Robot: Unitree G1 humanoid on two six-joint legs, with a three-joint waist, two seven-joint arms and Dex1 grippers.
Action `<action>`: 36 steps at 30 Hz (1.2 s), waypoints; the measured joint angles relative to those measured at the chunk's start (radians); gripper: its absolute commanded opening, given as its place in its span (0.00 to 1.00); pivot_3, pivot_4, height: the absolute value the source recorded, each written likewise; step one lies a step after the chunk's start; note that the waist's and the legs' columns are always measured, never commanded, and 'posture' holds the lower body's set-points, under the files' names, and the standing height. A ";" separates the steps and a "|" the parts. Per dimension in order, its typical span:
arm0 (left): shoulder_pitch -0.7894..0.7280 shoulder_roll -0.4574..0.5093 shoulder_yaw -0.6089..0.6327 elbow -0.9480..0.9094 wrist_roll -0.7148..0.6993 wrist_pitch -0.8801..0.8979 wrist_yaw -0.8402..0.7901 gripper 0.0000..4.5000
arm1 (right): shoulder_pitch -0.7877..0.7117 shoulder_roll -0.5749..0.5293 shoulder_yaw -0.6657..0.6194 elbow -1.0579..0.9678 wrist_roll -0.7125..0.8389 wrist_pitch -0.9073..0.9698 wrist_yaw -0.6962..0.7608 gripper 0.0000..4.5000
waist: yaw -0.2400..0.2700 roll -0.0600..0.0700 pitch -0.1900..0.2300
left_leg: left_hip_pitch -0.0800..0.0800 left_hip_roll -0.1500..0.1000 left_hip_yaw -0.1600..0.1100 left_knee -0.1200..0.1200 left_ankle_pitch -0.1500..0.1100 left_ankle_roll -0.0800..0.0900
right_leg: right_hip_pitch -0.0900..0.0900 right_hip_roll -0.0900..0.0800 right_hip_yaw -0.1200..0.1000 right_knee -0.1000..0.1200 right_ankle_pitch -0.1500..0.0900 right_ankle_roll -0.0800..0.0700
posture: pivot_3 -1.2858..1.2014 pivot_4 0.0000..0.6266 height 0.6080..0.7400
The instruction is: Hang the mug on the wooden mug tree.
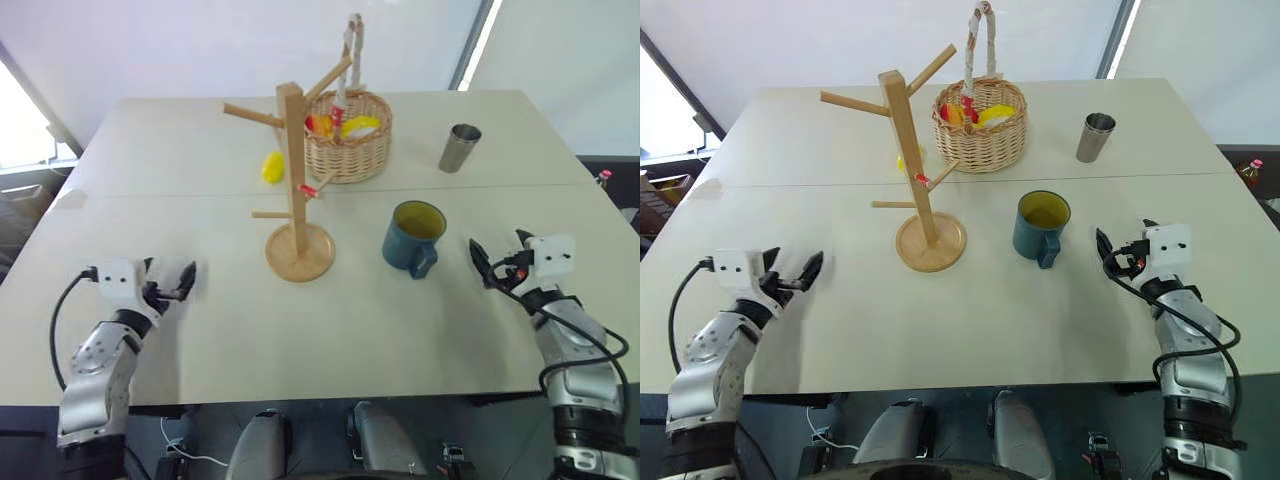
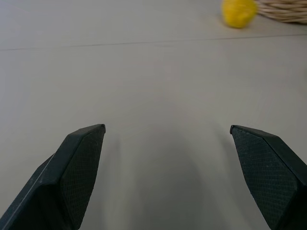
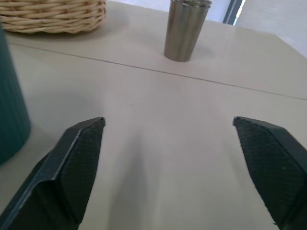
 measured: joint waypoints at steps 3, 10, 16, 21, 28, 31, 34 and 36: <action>0.053 0.040 -0.061 -0.041 -0.015 -0.037 -0.126 1.00 | 0.110 -0.011 0.002 -0.115 0.047 0.036 0.067 0.99 | 0.001 0.000 0.000 | 0.000 0.000 0.000 0.000 0.000 0.000 | 0.000 0.000 0.000 0.000 0.000 0.000 | 0.52 0.24 1.00; 0.098 0.095 -0.189 -0.106 0.005 -0.101 -0.291 1.00 | 0.270 0.003 0.089 -0.275 0.048 0.071 0.134 0.99 | -0.003 0.000 0.000 | 0.001 0.001 0.000 0.000 0.000 0.001 | 0.001 0.000 0.000 -0.001 -0.002 -0.003 | 0.52 0.24 1.00; 0.081 0.115 -0.272 -0.155 0.017 -0.098 -0.334 1.00 | 0.311 0.007 0.187 -0.377 0.032 0.098 0.148 0.99 | 0.001 0.000 0.000 | 0.000 0.001 0.000 0.000 0.000 0.001 | 0.001 0.000 0.000 -0.001 -0.001 -0.001 | 0.52 0.24 1.00; 0.056 0.115 -0.325 -0.193 0.024 -0.092 -0.342 1.00 | 0.299 0.008 0.228 -0.407 0.023 0.115 0.150 0.94 | 0.001 0.000 0.000 | 0.000 0.001 0.000 0.000 0.000 0.001 | 0.001 0.000 0.000 -0.001 0.000 -0.001 | 0.52 0.24 1.00; 0.016 0.105 -0.370 -0.223 0.025 -0.077 -0.337 1.00 | 0.257 0.042 0.279 -0.433 0.022 0.152 0.128 0.27 | 0.000 0.000 0.000 | 0.001 0.001 0.000 0.000 0.000 0.001 | 0.001 0.001 0.000 -0.001 0.000 0.000 | 0.52 0.24 1.00; 0.014 0.110 -0.382 -0.229 0.025 -0.075 -0.352 1.00 | 0.222 0.066 0.284 -0.432 0.015 0.148 0.106 0.01 | 0.000 0.000 0.000 | 0.001 0.001 0.000 0.000 0.000 0.001 | 0.001 0.001 0.000 -0.001 0.000 0.000 | 0.52 0.24 1.00; 0.013 0.128 -0.401 -0.232 0.023 -0.070 -0.375 1.00 | 0.204 0.089 0.293 -0.416 -0.010 0.138 0.076 0.01 | 0.000 0.000 0.000 | 0.001 0.001 0.000 0.000 0.000 0.001 | 0.001 0.001 0.000 -0.001 0.000 0.000 | 0.52 0.24 1.00; 0.014 0.132 -0.407 -0.237 0.015 -0.066 -0.389 1.00 | 0.196 0.099 0.297 -0.399 -0.033 0.134 0.056 0.01 | 0.001 0.000 0.000 | 0.000 0.000 0.000 0.000 0.000 0.001 | 0.001 0.001 0.000 -0.001 0.000 0.000 | 0.52 0.24 1.00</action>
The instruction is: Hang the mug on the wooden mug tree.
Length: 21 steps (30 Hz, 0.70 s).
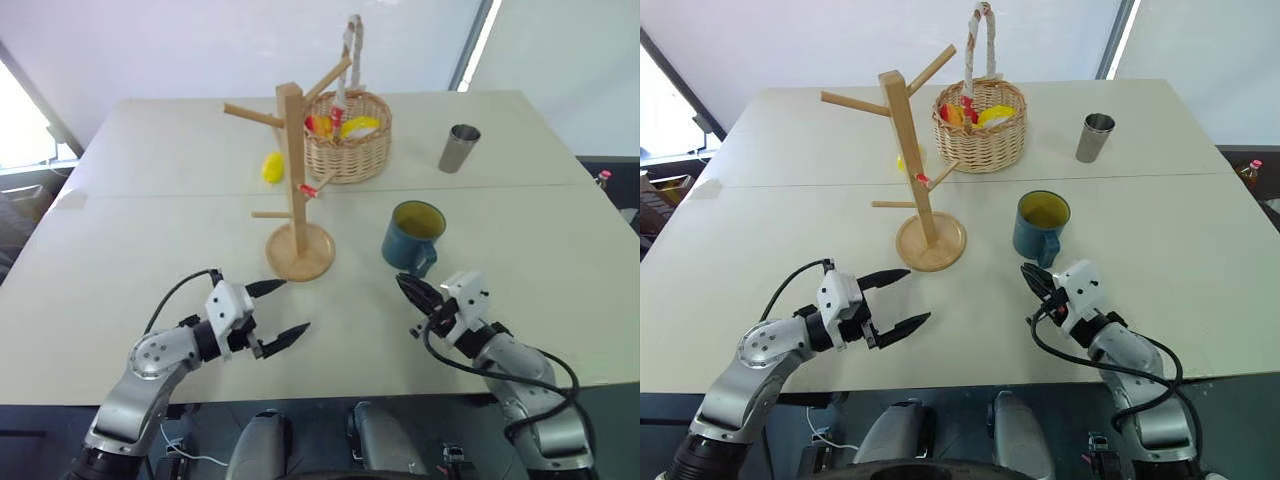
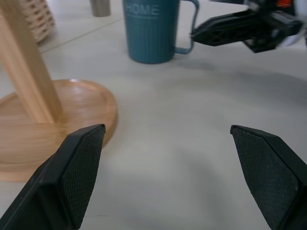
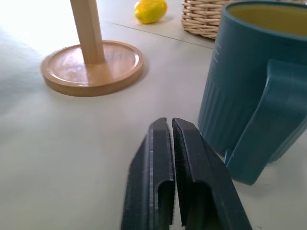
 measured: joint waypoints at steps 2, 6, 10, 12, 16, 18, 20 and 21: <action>0.000 0.013 -0.006 -0.011 -0.005 0.011 -0.011 1.00 | -0.010 0.015 0.005 0.024 -0.015 -0.009 -0.016 0.01 | -0.001 0.000 0.000 | 0.000 0.000 0.000 0.000 0.000 0.000 | 0.000 0.000 0.000 0.000 0.000 0.000 | 0.52 0.24 1.00; 0.000 0.017 -0.011 -0.022 -0.005 0.018 -0.022 1.00 | -0.018 0.029 0.008 0.066 -0.042 -0.030 -0.039 0.01 | -0.002 0.000 0.000 | 0.000 0.000 0.000 0.000 0.000 0.000 | 0.000 0.000 0.000 0.000 0.000 0.000 | 0.52 0.24 1.00; -0.001 0.014 -0.011 -0.023 -0.004 0.018 -0.020 1.00 | -0.039 0.041 -0.006 0.098 -0.054 -0.038 -0.075 0.01 | -0.002 0.000 0.000 | 0.000 0.000 0.000 0.000 0.000 0.000 | 0.000 0.000 0.000 0.000 0.000 0.000 | 0.52 0.24 1.00; -0.001 0.013 -0.011 -0.023 -0.002 0.018 -0.017 1.00 | -0.050 0.054 -0.037 0.122 -0.055 -0.046 -0.105 0.01 | -0.001 0.000 0.000 | 0.000 0.000 0.000 0.000 0.000 0.000 | 0.000 0.000 0.000 0.000 0.000 0.000 | 0.52 0.24 1.00; -0.006 0.008 -0.012 -0.023 0.000 0.018 -0.009 1.00 | -0.062 0.064 -0.097 0.157 -0.050 -0.062 -0.147 0.01 | -0.001 0.000 0.000 | 0.000 0.000 0.000 0.000 0.000 0.000 | 0.000 0.000 0.000 0.000 0.000 0.000 | 0.52 0.24 1.00; -0.014 0.004 -0.013 -0.023 0.001 0.017 -0.006 1.00 | -0.069 0.067 -0.119 0.175 -0.050 -0.071 -0.164 0.01 | -0.002 0.000 0.000 | 0.000 0.000 0.000 0.000 0.000 0.000 | 0.000 0.000 0.000 0.001 0.000 0.000 | 0.52 0.24 1.00; -0.016 0.002 -0.013 -0.023 0.001 0.017 -0.005 1.00 | -0.077 0.070 -0.138 0.189 -0.050 -0.076 -0.179 0.01 | -0.002 0.000 0.000 | 0.000 0.000 0.000 0.000 0.000 0.000 | 0.000 0.001 0.000 0.001 0.000 0.000 | 0.52 0.24 1.00; -0.016 0.001 -0.013 -0.023 0.002 0.017 -0.004 1.00 | -0.079 0.070 -0.145 0.194 -0.050 -0.078 -0.182 0.01 | -0.002 0.000 0.000 | 0.000 0.000 0.000 0.000 0.000 0.000 | 0.000 0.001 0.000 0.001 0.000 0.000 | 0.52 0.24 1.00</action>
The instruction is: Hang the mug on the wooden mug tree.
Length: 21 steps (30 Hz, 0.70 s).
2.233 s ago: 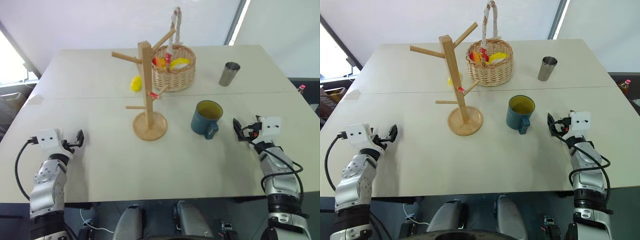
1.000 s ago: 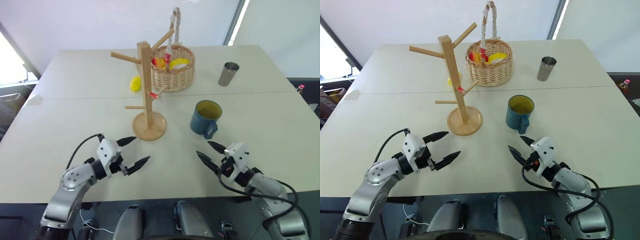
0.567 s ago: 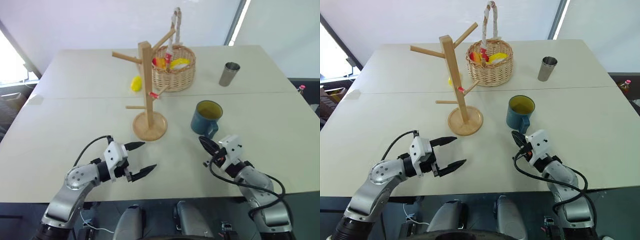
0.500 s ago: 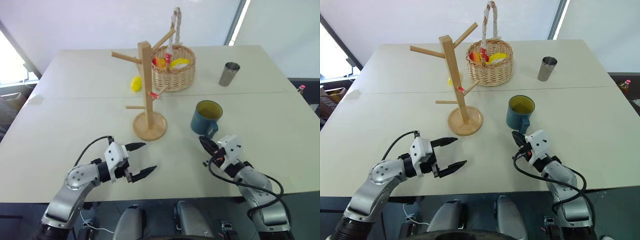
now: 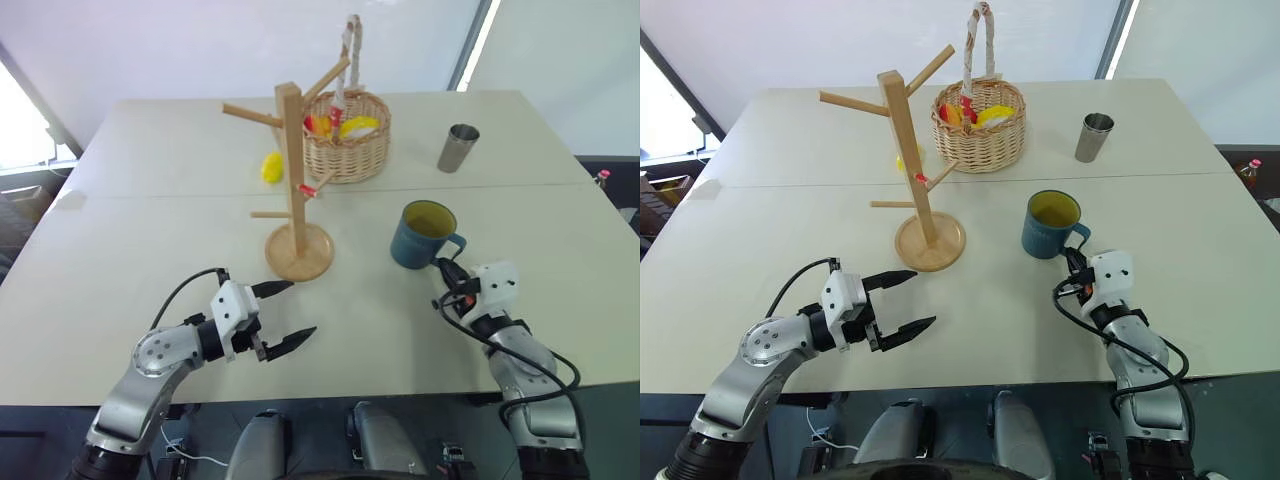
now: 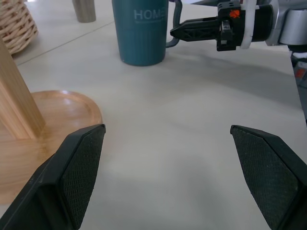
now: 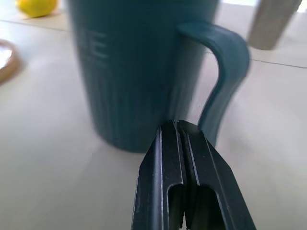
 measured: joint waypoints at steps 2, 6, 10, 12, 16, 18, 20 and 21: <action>0.000 -0.004 -0.002 0.000 0.000 0.000 0.000 1.00 | 0.001 0.000 -0.009 0.007 0.000 -0.004 -0.001 0.01 | 0.000 0.000 0.000 | 0.000 0.000 0.000 0.000 0.000 0.000 | 0.000 0.000 0.000 0.000 0.000 0.000 | 0.52 0.24 1.00; -0.001 -0.005 -0.010 0.000 0.001 0.000 0.001 1.00 | 0.020 -0.011 -0.006 0.006 -0.001 -0.031 0.026 0.13 | 0.000 0.000 0.000 | 0.000 0.000 0.000 0.000 0.000 0.000 | 0.000 0.000 0.000 0.000 0.000 0.000 | 0.52 0.24 1.00; -0.001 -0.005 -0.009 0.000 0.005 0.000 0.003 1.00 | 0.068 -0.019 0.006 0.004 -0.001 -0.038 0.058 0.55 | 0.001 0.000 0.000 | 0.000 0.000 0.000 0.000 0.000 0.000 | 0.000 0.000 0.000 0.000 0.000 0.000 | 0.52 0.24 1.00; -0.001 -0.005 -0.009 0.000 0.006 0.000 0.003 1.00 | 0.071 -0.019 0.005 0.004 -0.002 -0.038 0.054 0.64 | -0.002 0.000 0.000 | 0.000 0.000 0.000 0.000 0.000 0.000 | 0.000 0.000 0.000 0.000 0.000 0.000 | 0.52 0.24 1.00; -0.001 -0.005 -0.010 0.000 0.008 0.000 0.004 1.00 | 0.065 -0.009 0.004 0.004 -0.010 -0.038 0.025 0.64 | -0.001 0.000 0.000 | 0.001 0.000 0.000 0.000 0.000 0.000 | 0.000 0.000 0.000 0.001 0.000 0.000 | 0.52 0.24 1.00; -0.001 -0.005 -0.010 0.000 0.008 0.000 0.004 1.00 | 0.056 -0.004 0.003 0.005 -0.013 -0.037 0.007 0.64 | -0.001 0.000 0.000 | 0.001 0.000 0.000 0.000 0.000 0.000 | 0.000 0.000 0.000 0.001 0.000 0.000 | 0.52 0.24 1.00; -0.002 -0.005 -0.010 0.000 0.009 0.000 0.004 1.00 | 0.028 0.002 0.002 0.012 -0.020 -0.037 -0.014 0.64 | -0.001 0.000 0.000 | 0.001 0.000 0.000 0.000 0.000 0.000 | 0.000 0.000 0.000 0.001 0.000 0.000 | 0.52 0.24 1.00; -0.005 -0.005 -0.011 0.000 0.009 0.000 0.004 1.00 | 0.015 0.002 0.000 0.018 -0.022 -0.037 -0.024 0.64 | -0.001 0.000 0.000 | 0.001 0.000 0.000 0.000 0.000 0.000 | 0.000 0.000 0.000 0.001 0.000 0.000 | 0.52 0.24 1.00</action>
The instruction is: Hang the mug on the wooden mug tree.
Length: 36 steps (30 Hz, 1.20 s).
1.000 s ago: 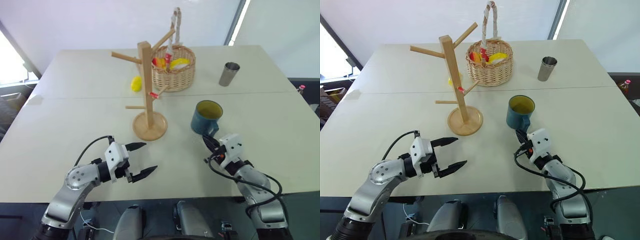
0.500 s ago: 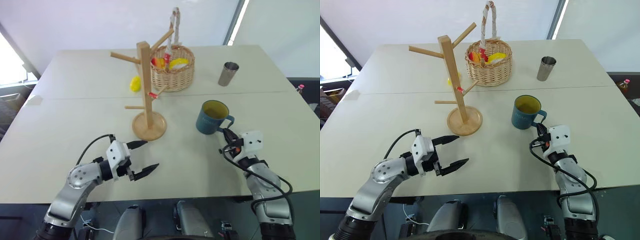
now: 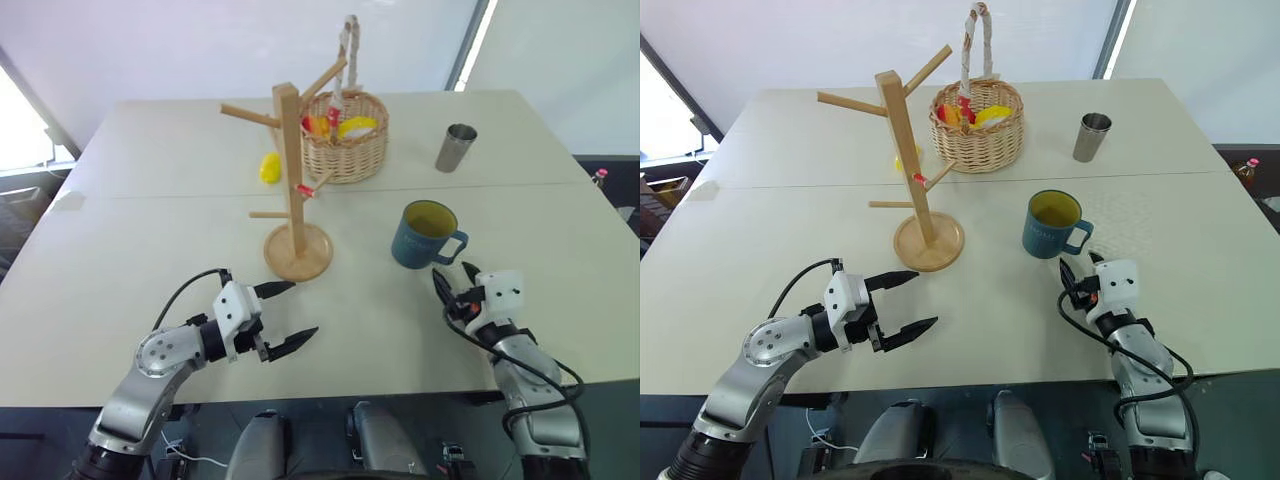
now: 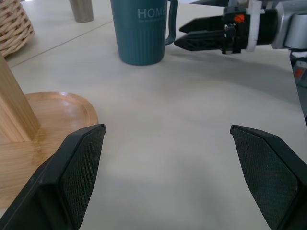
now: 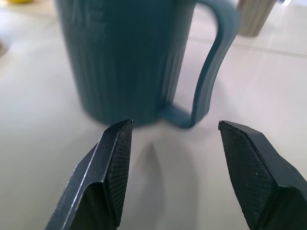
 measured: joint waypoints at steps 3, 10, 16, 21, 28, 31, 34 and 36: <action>-0.004 0.000 -0.005 0.000 0.000 0.000 0.000 1.00 | -0.034 0.001 -0.013 0.027 -0.007 0.000 -0.029 0.64 | 0.002 0.000 0.000 | 0.000 0.000 0.000 0.000 0.000 0.000 | 0.000 0.000 0.000 0.000 0.000 0.000 | 0.52 0.24 1.00; -0.004 0.000 -0.005 -0.001 0.000 0.000 0.006 1.00 | -0.064 0.000 -0.019 0.077 -0.010 -0.001 -0.050 0.64 | 0.000 0.000 0.000 | 0.000 0.000 0.000 0.000 0.000 0.000 | 0.000 0.000 0.000 0.000 0.000 0.000 | 0.52 0.24 1.00; -0.004 0.000 -0.005 -0.002 0.000 0.000 0.011 1.00 | -0.098 0.001 -0.020 0.109 -0.010 -0.008 -0.057 0.64 | 0.000 0.000 0.000 | 0.000 0.000 0.000 0.000 0.000 0.000 | 0.000 0.000 0.000 0.000 0.000 0.000 | 0.52 0.24 1.00; -0.004 0.000 -0.005 -0.002 0.000 0.000 0.012 1.00 | -0.105 0.003 -0.018 0.129 -0.007 -0.019 -0.047 0.35 | 0.000 0.000 0.000 | 0.000 0.000 0.000 0.000 0.000 0.000 | 0.000 0.000 0.000 0.000 0.000 0.000 | 0.52 0.24 1.00; -0.010 -0.001 -0.007 -0.002 0.000 -0.001 0.011 1.00 | -0.112 0.014 -0.014 0.139 0.023 -0.026 -0.001 0.01 | 0.000 0.000 0.000 | 0.000 0.000 0.000 0.000 0.000 0.000 | 0.000 0.000 0.000 0.000 0.000 0.000 | 0.52 0.24 1.00; -0.012 -0.001 -0.007 -0.002 0.000 -0.003 0.011 1.00 | -0.103 0.003 0.001 0.122 0.014 -0.026 0.016 0.01 | 0.000 0.000 0.000 | 0.000 0.000 0.000 0.000 0.000 0.000 | 0.000 0.000 0.000 0.000 0.000 0.000 | 0.52 0.24 1.00; -0.012 0.000 -0.007 -0.001 0.000 -0.004 0.011 1.00 | -0.094 -0.082 0.065 0.074 -0.077 -0.054 0.058 0.01 | 0.000 0.000 0.000 | 0.000 0.000 0.000 0.000 0.000 0.000 | 0.000 0.000 0.000 0.000 0.000 0.000 | 0.52 0.24 1.00; -0.010 0.003 -0.004 0.002 0.000 -0.008 0.011 1.00 | -0.087 -0.221 0.140 0.005 -0.204 -0.149 0.123 0.01 | 0.000 0.001 0.000 | 0.000 -0.001 0.000 0.000 0.000 0.000 | 0.000 0.000 0.000 0.000 0.000 0.000 | 0.52 0.24 1.00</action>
